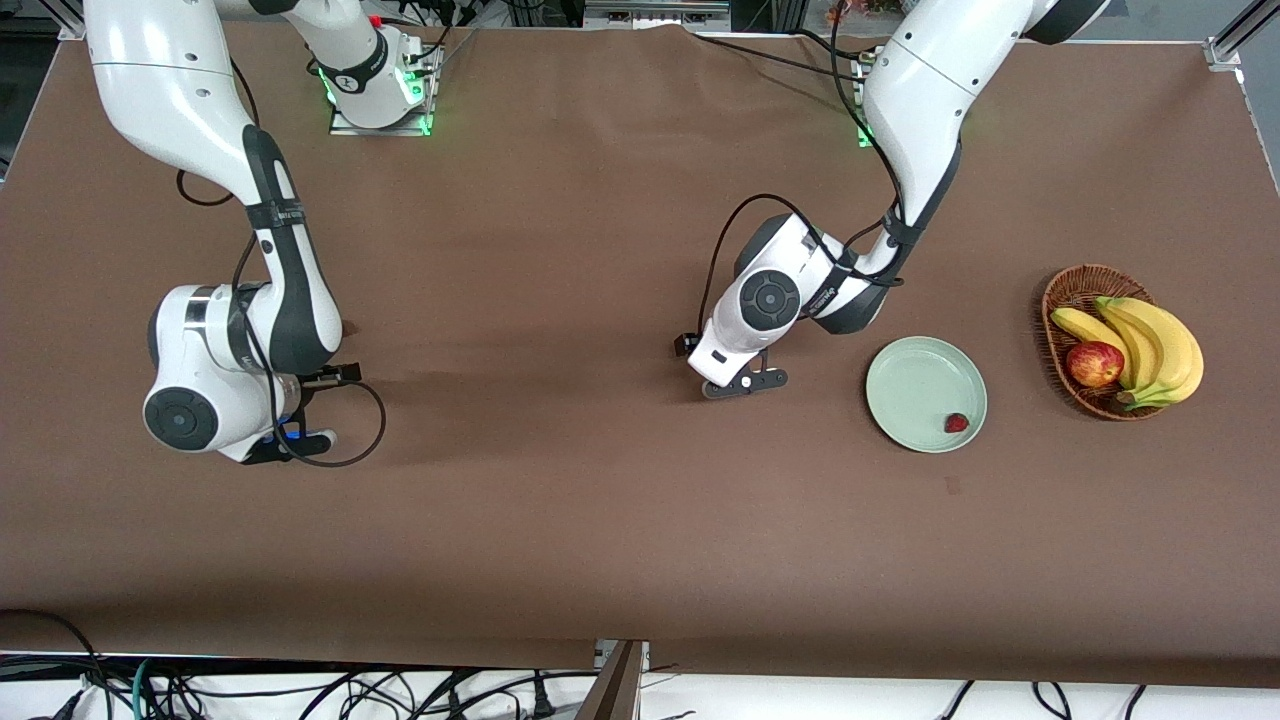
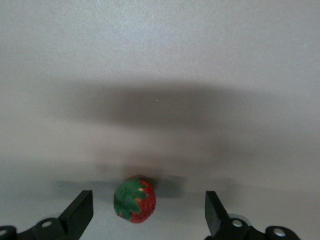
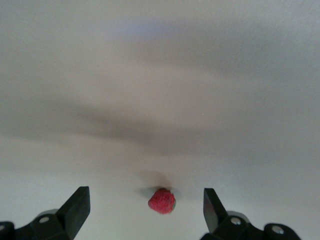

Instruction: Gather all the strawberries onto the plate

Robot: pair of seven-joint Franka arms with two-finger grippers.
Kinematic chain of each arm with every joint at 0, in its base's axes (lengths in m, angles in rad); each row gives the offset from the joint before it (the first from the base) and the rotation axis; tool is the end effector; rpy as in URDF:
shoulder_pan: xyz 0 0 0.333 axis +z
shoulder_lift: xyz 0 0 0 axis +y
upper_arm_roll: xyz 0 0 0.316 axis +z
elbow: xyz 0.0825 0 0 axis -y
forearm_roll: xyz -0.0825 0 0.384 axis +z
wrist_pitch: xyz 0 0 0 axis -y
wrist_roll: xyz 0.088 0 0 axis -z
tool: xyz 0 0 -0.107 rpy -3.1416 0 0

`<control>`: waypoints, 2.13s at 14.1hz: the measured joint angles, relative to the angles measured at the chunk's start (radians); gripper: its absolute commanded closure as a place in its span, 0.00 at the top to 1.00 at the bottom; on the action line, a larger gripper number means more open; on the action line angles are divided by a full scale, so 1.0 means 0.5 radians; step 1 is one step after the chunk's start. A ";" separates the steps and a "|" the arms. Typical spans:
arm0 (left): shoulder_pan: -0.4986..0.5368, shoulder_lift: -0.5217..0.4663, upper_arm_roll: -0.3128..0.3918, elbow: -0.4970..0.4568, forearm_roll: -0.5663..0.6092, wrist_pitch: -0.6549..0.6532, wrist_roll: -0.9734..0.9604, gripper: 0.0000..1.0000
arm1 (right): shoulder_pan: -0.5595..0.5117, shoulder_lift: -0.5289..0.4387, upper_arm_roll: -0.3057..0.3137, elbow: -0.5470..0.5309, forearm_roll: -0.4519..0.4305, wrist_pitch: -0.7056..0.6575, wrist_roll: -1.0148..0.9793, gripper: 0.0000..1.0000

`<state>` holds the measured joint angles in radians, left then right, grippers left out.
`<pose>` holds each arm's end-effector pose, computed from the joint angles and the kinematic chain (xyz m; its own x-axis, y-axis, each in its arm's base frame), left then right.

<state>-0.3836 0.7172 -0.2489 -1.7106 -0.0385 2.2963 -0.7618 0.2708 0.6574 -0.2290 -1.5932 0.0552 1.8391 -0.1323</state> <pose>0.5397 -0.3799 0.1755 0.9570 0.1947 -0.2150 0.2106 -0.9761 0.0535 0.6465 0.0474 0.2310 0.9086 0.1442 -0.3921 0.1752 -0.9835 0.0443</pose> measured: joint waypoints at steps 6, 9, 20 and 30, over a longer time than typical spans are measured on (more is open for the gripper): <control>-0.002 0.006 0.005 -0.007 0.000 0.002 0.001 0.09 | 0.008 -0.236 0.000 -0.686 0.000 0.561 -0.010 1.00; 0.005 -0.010 0.021 0.003 0.000 -0.027 0.002 0.09 | 0.008 -0.297 -0.001 -0.865 0.000 0.696 -0.026 1.00; 0.696 -0.288 0.059 0.105 0.008 -0.709 1.405 0.27 | 0.009 -0.316 -0.018 -0.924 0.000 0.745 -0.066 0.23; 0.961 -0.084 0.058 0.111 0.008 -0.663 2.059 1.00 | 0.078 -0.253 0.225 -0.507 0.010 0.774 0.366 0.19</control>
<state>0.0968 0.6752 -0.2200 -1.6551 -0.0343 1.9649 0.2677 0.3096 0.5309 -0.1166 -1.8465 0.0599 2.2260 0.0509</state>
